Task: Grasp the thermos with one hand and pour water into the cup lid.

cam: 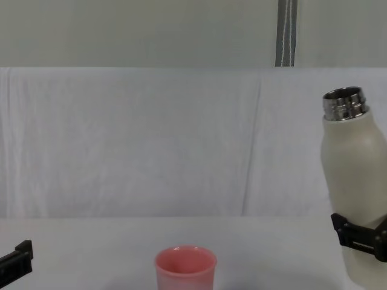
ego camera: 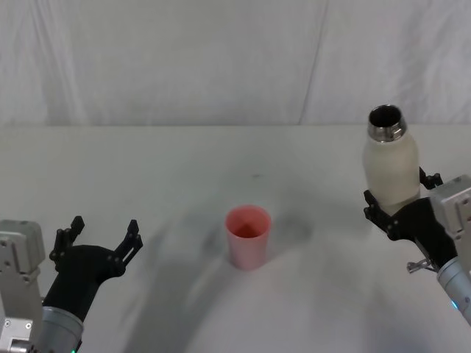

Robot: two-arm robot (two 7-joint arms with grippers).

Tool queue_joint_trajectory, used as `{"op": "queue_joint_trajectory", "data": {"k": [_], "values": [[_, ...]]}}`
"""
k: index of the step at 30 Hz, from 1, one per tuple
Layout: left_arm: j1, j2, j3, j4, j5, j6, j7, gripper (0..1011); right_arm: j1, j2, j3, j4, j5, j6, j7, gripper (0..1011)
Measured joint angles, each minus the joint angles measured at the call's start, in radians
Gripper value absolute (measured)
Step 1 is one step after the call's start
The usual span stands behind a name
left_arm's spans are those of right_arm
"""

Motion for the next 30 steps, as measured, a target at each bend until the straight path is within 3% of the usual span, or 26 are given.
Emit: {"op": "queue_joint_trajectory", "data": {"k": [7,30], "values": [[0.000,0.000,0.000,0.000,0.000,0.000,0.000,1001,-0.005,-0.018,0.023,0.014,0.093,0.008,0.023,955],[0.000,0.000,0.000,0.000,0.000,0.000,0.000,1001,-0.003,-0.046,0.041,0.049,0.233,0.013,0.032,955]]}}
